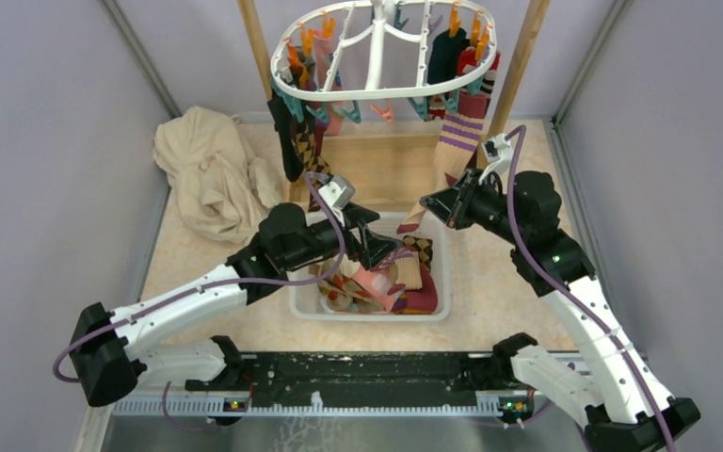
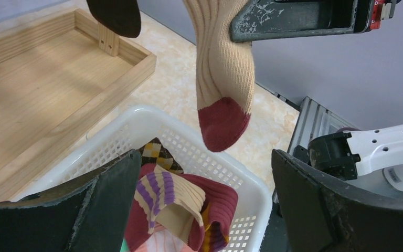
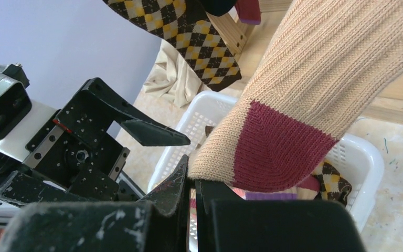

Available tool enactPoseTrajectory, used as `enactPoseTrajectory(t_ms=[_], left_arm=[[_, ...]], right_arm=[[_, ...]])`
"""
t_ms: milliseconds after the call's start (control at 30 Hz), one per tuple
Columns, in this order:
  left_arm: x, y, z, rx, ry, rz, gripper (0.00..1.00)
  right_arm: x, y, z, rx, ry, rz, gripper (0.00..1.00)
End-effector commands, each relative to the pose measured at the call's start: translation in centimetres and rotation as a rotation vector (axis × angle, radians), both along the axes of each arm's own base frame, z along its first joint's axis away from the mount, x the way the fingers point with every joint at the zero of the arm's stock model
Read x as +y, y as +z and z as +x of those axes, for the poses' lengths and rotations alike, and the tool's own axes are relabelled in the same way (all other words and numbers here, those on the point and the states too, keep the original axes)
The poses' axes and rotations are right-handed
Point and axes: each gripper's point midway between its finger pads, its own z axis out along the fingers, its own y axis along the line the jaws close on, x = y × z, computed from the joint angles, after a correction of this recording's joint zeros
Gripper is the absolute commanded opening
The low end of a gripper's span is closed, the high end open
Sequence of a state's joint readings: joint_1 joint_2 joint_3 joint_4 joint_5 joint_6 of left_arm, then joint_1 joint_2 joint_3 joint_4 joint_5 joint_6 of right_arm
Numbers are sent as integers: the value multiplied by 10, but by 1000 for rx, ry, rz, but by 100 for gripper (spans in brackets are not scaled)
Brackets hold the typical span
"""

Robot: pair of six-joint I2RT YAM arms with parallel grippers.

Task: Remove the socks clipped to the hanger
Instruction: Remove the sock from the hanger.

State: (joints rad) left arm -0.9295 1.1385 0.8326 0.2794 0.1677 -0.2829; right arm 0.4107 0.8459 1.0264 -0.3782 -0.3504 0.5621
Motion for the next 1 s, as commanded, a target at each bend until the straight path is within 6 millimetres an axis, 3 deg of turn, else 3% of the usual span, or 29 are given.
enactPoseTrajectory(t_ms=[0,300,733,967], left_arm=[[-11,17,0,-59,-43,-51,99],[-28,19,19,-89,-17,-52,99],[-46,37,36,-122,-3,-100,99],[-55,30,49,-104,26,-81,99]], right_arm=[[7,17,-1,-58,32,41,0],[8,19,-3,-58,38,46,0],[7,17,-8,-59,47,44,0],[7,17,-9,-58,52,50,0]])
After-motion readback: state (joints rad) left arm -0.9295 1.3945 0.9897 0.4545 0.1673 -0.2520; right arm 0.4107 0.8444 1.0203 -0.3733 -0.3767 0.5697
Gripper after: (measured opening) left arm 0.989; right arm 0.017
